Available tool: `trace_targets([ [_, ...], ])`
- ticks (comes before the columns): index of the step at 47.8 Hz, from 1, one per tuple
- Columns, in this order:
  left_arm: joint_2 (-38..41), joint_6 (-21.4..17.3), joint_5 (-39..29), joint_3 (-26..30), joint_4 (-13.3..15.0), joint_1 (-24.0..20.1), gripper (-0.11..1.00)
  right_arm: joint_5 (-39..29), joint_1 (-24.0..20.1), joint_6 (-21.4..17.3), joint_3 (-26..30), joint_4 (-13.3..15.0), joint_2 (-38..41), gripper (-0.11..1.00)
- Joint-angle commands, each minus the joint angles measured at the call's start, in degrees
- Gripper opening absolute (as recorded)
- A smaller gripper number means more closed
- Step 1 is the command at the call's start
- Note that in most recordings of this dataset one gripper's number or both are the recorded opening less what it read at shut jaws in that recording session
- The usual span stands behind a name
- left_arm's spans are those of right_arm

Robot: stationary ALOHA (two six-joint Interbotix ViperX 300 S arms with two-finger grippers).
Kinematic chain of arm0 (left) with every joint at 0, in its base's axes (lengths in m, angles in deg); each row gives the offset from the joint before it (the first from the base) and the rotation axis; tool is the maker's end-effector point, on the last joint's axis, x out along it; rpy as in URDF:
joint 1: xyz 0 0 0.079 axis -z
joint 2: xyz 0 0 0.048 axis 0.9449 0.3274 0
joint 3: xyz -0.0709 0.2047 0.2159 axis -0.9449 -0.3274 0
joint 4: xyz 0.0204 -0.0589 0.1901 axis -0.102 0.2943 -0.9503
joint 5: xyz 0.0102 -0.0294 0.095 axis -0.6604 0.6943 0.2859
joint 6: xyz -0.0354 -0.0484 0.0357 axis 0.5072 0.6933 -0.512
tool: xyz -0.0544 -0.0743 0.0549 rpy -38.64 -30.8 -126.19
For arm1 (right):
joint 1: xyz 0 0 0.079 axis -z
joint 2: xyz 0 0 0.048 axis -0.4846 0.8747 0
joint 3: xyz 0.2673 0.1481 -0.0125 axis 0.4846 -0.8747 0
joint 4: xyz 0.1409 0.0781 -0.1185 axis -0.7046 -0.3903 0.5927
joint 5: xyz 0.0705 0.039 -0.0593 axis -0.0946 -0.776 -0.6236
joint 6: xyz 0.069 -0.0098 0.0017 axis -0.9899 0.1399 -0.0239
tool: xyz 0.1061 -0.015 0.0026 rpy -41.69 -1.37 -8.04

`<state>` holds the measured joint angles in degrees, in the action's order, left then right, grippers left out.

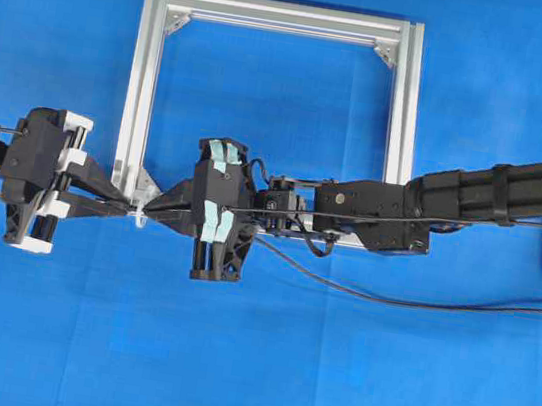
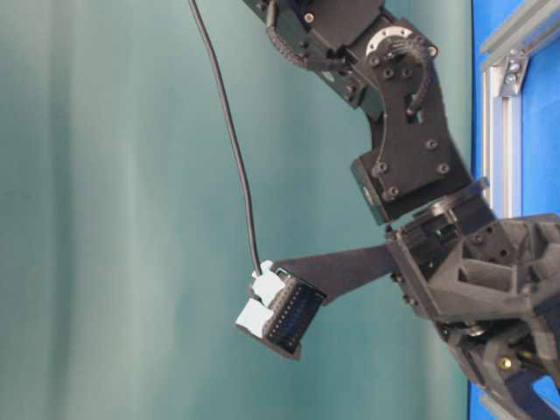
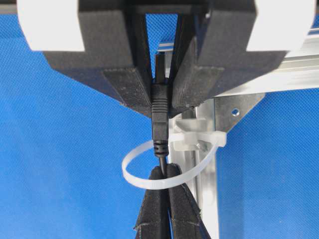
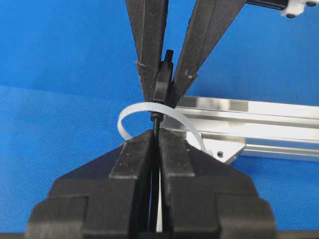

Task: Insert the wire through the string loop located on the left side.
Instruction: 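Open the right gripper and pull the cable leftward through the loop with the left gripper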

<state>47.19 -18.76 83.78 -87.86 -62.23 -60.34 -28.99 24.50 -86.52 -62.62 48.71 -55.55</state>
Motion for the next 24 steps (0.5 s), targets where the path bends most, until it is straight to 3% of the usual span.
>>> trace_targets([
  [1,-0.5,0.1,0.3,0.7,-0.1,0.1,0.07,0.2,0.1,0.0,0.5,0.0,-1.1,0.01],
  [6,-0.5,0.1,0.3,0.7,-0.1,0.1,0.07,0.2,0.1,-0.1,0.5,0.1,-1.1,0.02],
  [10,-0.5,0.1,0.3,0.8,0.0,0.1,0.07,0.2,0.1,-0.3,0.5,-0.2,-1.1,0.12],
  [24,-0.6,0.1,0.2,0.8,-0.1,0.1,0.07,0.2,-0.2,-0.5,0.3,-0.6,-1.3,0.9],
])
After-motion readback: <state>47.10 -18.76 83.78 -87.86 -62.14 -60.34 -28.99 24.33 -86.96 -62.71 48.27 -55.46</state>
